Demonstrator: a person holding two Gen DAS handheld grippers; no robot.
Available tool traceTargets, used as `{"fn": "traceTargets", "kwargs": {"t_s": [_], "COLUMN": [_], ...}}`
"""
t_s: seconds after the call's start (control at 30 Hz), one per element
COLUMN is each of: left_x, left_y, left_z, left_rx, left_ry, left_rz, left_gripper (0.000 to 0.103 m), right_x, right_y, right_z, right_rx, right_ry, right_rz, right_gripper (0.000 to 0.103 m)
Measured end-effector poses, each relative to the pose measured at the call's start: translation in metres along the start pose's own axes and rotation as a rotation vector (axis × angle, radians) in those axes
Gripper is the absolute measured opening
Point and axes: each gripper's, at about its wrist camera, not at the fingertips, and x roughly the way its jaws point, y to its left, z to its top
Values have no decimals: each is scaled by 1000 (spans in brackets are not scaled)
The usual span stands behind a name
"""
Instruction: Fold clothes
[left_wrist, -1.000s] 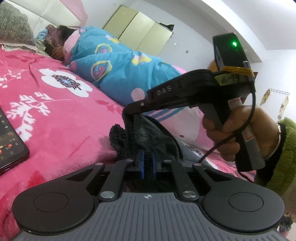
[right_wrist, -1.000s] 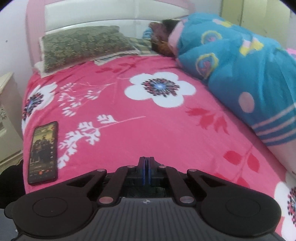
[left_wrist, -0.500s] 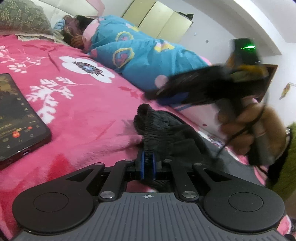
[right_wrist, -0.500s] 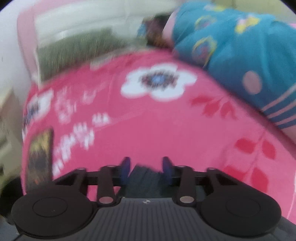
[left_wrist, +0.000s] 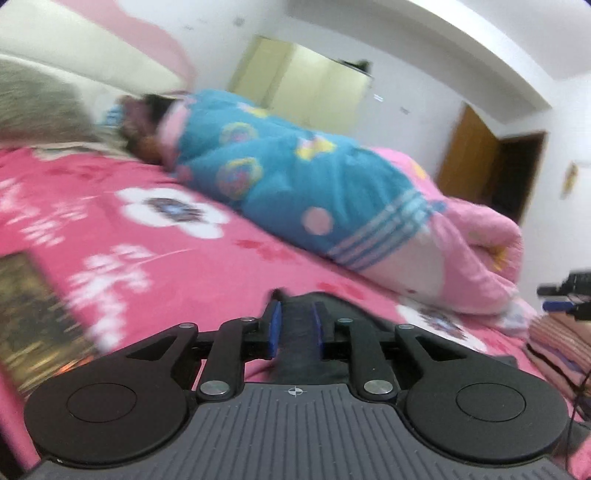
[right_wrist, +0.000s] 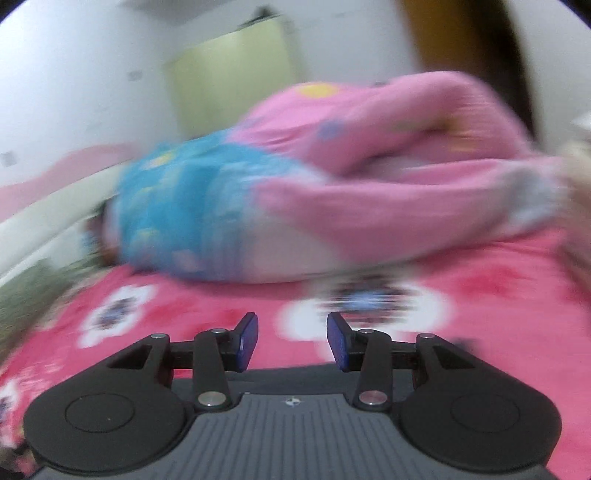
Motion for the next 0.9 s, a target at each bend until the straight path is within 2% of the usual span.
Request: {"fn": "traceTargets", "kwargs": {"t_s": [0.03, 0.07, 0.13, 0.2, 0.27, 0.4, 0.47, 0.5, 0.57, 0.67, 0.77, 0.9], "left_x": [7, 23, 52, 71, 81, 86, 86, 85, 84, 82, 80, 81], "left_y": [-6, -12, -20, -25, -26, -30, -31, -31, -32, -32, -31, -30], "left_z": [6, 11, 12, 7, 1, -6, -8, -10, -11, -11, -12, -11], "left_rx": [14, 20, 51, 120, 176, 224, 242, 251, 261, 269, 280, 264], "left_ry": [17, 68, 137, 168, 185, 177, 173, 172, 168, 159, 152, 152], "left_rz": [-19, -23, 34, 102, 158, 211, 229, 235, 239, 235, 228, 225], "left_gripper": [18, 18, 18, 18, 18, 19, 19, 19, 19, 19, 20, 21], "right_x": [-1, 0, 13, 33, 54, 92, 116, 129, 146, 148, 126, 108], "right_y": [-14, -24, -36, -38, -37, -32, -40, -48, -69, -90, -85, -40], "right_z": [-2, -5, -12, -19, -28, -42, -47, -49, -43, -31, -25, -31], "right_rx": [-15, -35, -109, -216, -316, -398, -407, -403, -338, -257, -253, -366], "right_ry": [-2, 2, 33, 76, 127, 195, 236, 253, 235, 199, 169, 196], "right_rz": [-37, -55, -62, -58, -21, 70, 64, 28, -18, -112, -54, 121], "right_gripper": [43, 41, 39, 37, 28, 27, 27, 27, 26, 26, 26, 26]}}
